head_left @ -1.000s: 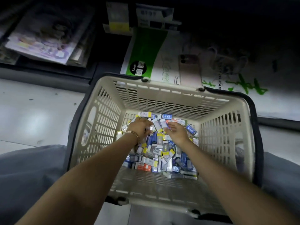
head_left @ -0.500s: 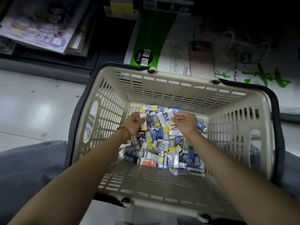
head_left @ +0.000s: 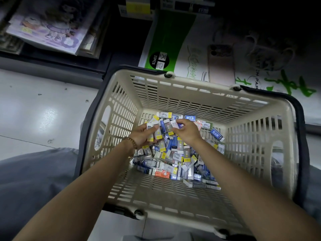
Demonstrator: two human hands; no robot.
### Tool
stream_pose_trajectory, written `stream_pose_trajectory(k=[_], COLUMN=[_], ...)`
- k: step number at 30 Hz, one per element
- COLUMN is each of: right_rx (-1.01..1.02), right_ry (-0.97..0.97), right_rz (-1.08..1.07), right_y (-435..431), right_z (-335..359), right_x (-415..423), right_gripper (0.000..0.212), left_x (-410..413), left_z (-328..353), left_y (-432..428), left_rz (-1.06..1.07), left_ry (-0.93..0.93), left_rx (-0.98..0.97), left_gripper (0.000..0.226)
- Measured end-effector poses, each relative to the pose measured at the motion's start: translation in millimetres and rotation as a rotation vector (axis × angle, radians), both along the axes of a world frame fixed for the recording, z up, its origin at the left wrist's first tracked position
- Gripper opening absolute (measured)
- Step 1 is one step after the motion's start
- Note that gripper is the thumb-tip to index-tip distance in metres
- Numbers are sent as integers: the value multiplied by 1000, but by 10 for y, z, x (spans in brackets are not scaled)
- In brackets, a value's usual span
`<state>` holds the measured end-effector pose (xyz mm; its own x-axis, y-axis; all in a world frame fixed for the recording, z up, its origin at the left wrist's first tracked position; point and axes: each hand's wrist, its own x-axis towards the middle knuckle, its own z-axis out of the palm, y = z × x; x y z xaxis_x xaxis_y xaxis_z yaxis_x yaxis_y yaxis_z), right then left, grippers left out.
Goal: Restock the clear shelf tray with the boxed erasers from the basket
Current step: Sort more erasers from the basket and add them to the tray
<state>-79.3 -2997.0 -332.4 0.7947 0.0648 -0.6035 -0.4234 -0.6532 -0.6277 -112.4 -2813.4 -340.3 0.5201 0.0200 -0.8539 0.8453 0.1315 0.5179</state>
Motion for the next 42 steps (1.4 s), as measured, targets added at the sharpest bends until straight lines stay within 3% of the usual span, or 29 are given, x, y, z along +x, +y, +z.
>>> stream_pose_trajectory(k=[3, 4, 8, 14, 18, 21, 23, 26, 28, 30, 34, 37, 39, 42], right_rx=[-31, -55, -82, -55, 172, 443, 519, 509, 516, 402, 122, -41, -27, 189], right_ry=[1, 2, 2, -47, -107, 52, 116, 81, 88, 64, 78, -1, -29, -45], right_rz=[31, 18, -22, -22, -174, -233, -193, -178, -249, -261, -7, 79, 44, -119], right_y=[181, 225, 203, 134, 140, 129, 165, 233, 215, 165, 226, 325, 299, 158], right_z=[-73, -84, -111, -82, 117, 319, 393, 397, 342, 219, -30, -99, -84, 109], right_x=[35, 47, 53, -7, 62, 56, -16, -64, -8, 64, 47, 31, 54, 132], right_gripper=[51, 47, 16, 20, 27, 24, 22, 22, 24, 25, 38, 23, 15, 26], left_x=[-24, -31, -53, -73, -72, -40, -25, -46, -49, -47, -33, -29, -14, 11], left_z=[19, 12, 19, 21, 98, 188, 263, 272, 227, 188, 146, 169, 194, 239], left_y=[32, 45, 115, 155, 145, 80, 25, 12, 48, 90, 142, 133, 121, 88], left_rz=[74, 90, 77, 67, 82, 82, 44, -81, -53, 58, 180, 167, 156, 174], left_ry=[10, 13, 27, 39, 41, 26, 22, -28, -25, 23, 60, 62, 54, 50], left_rx=[-66, -72, -77, -4, -112, -231, -248, -228, -208, -167, -108, -120, -145, -179], left_gripper=[18, 11, 30, 30, 18, 20, 26, 14, 8, 14, 39, 48, 49, 49])
